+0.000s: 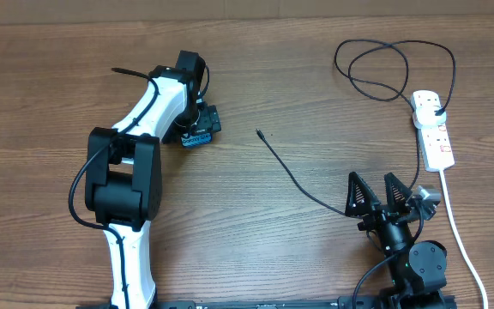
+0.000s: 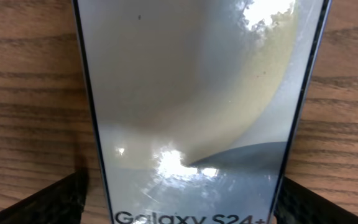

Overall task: Plug charger to phone and switch on socket
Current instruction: 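Lower the left gripper and close it on the phone's long edges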

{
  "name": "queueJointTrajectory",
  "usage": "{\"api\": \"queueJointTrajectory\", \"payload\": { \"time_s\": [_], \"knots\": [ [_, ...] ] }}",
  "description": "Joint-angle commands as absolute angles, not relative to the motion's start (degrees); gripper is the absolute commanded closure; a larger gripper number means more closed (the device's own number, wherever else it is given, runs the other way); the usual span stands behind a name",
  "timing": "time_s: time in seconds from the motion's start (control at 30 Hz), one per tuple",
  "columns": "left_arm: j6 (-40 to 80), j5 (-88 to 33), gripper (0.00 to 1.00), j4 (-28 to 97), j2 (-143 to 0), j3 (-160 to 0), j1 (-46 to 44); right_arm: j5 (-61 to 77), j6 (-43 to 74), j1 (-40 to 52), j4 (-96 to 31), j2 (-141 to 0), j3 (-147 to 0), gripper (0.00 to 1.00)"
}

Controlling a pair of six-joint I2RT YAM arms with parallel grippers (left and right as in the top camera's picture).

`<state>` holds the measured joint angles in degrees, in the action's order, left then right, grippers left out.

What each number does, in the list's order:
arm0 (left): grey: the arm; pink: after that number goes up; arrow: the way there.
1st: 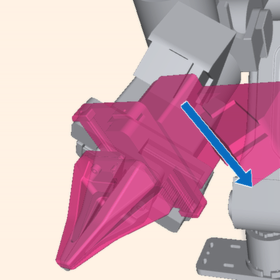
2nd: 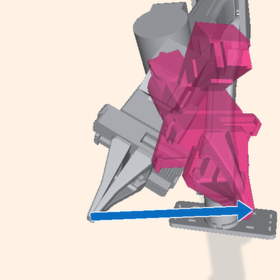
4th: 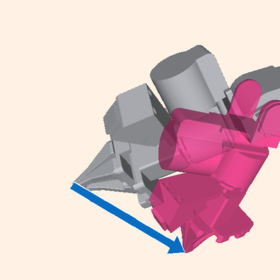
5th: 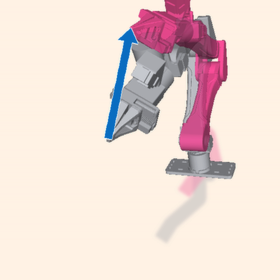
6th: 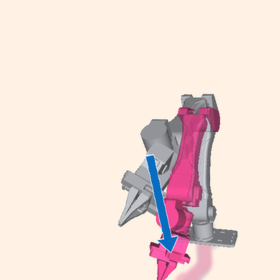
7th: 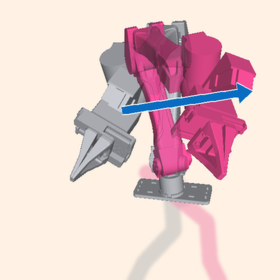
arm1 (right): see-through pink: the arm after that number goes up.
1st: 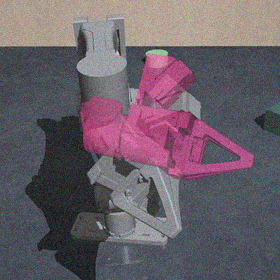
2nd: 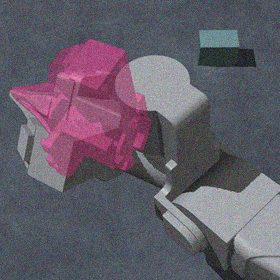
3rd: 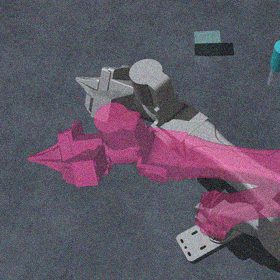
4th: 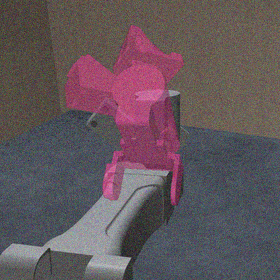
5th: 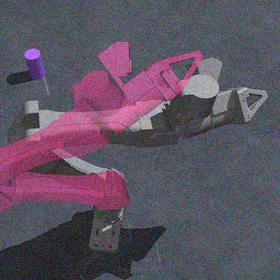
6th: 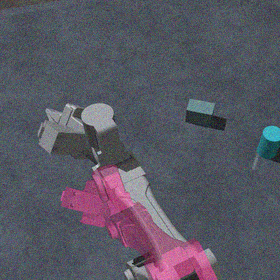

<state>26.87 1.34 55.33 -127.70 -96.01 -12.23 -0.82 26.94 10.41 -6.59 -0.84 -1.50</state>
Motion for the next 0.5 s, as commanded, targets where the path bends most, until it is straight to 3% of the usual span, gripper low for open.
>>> {"api": "queueJointTrajectory", "payload": {
  "time_s": [0.0, 0.47],
  "knots": [
    [27.00, -2.63, 0.07, 55.29, -132.55, -94.91, -12.19, -0.71, 26.50, 10.04, -6.24, -0.16, -1.21, 0.00],
    [26.79, -3.53, 0.14, 55.27, -132.86, -94.91, -12.19, -0.71, 26.50, 10.04, -6.24, -0.16, -1.21, 0.00]
  ]
}}
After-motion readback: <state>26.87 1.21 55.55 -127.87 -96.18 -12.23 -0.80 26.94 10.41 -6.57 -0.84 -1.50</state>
